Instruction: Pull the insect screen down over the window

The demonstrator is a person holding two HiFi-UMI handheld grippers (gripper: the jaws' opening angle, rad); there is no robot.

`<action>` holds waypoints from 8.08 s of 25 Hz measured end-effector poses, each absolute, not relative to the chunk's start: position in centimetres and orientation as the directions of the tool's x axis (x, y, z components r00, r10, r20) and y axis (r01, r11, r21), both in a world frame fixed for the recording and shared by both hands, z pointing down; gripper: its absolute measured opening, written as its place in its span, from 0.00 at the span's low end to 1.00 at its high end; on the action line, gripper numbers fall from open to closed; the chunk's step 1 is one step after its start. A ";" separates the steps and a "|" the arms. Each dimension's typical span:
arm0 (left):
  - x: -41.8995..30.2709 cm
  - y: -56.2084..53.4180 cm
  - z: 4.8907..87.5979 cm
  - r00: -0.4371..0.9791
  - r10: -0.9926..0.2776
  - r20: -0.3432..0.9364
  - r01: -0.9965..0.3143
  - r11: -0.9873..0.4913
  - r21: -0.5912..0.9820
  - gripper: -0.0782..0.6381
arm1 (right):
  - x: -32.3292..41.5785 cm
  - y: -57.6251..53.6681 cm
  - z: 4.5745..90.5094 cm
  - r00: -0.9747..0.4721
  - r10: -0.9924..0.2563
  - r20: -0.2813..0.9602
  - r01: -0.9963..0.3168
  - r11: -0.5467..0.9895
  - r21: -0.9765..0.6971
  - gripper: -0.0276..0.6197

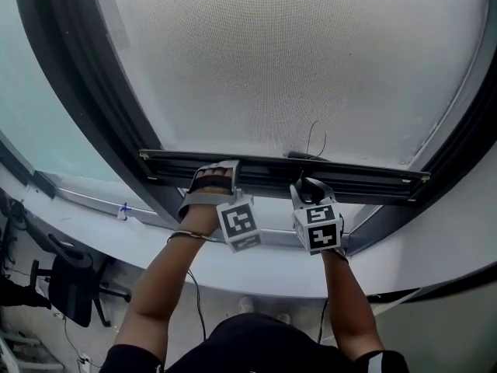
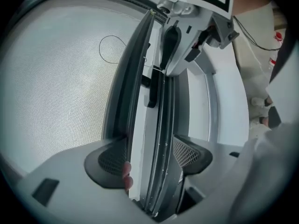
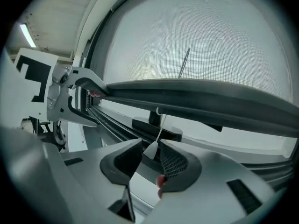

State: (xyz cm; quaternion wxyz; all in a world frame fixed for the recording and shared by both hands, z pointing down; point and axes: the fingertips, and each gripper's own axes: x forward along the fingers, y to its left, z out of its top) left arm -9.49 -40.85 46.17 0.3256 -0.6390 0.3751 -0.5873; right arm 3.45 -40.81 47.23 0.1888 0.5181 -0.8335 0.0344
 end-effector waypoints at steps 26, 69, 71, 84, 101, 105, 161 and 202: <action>-9.2 -40.8 46.1 0.045 -0.866 0.497 -0.129 -0.499 -0.857 0.55 | 4.0 -36.4 45.7 -0.405 -0.861 0.308 -0.869 0.468 0.164 0.16; -9.3 -41.0 46.1 -0.006 -0.875 0.484 -0.114 -0.480 -0.870 0.55 | 5.6 -32.6 54.4 -0.348 -0.795 0.496 -0.806 0.524 0.276 0.19; -9.2 -40.9 46.1 -0.006 -0.875 0.484 -0.119 -0.480 -0.869 0.55 | 5.2 -32.9 53.7 -0.368 -0.791 0.489 -0.817 0.526 0.237 0.19; -9.2 -41.1 46.1 -0.025 -0.880 0.474 -0.115 -0.469 -0.876 0.55 | 0.9 -37.4 52.7 -0.411 -0.797 0.442 -0.821 0.535 0.200 0.19; -9.1 -41.1 45.9 0.001 -0.880 0.474 -0.140 -0.470 -0.872 0.55 | 1.4 -39.6 51.8 -0.345 -0.858 0.380 -0.892 0.425 0.151 0.05; -9.0 -41.1 46.0 0.005 -0.880 0.476 -0.142 -0.471 -0.870 0.55 | 1.6 -39.1 51.7 -0.345 -0.861 0.375 -0.893 0.424 0.153 0.05; -9.5 -41.2 46.1 -0.046 -0.877 0.477 -0.164 -0.465 -0.870 0.55 | 6.8 -31.3 65.8 -0.264 -0.744 0.614 -0.798 0.526 0.294 0.23; -9.1 -41.0 46.4 0.003 -0.892 0.453 -0.095 -0.451 -0.887 0.55 | 16.4 -39.0 45.3 -0.006 -0.900 0.435 -0.086 0.434 0.897 0.43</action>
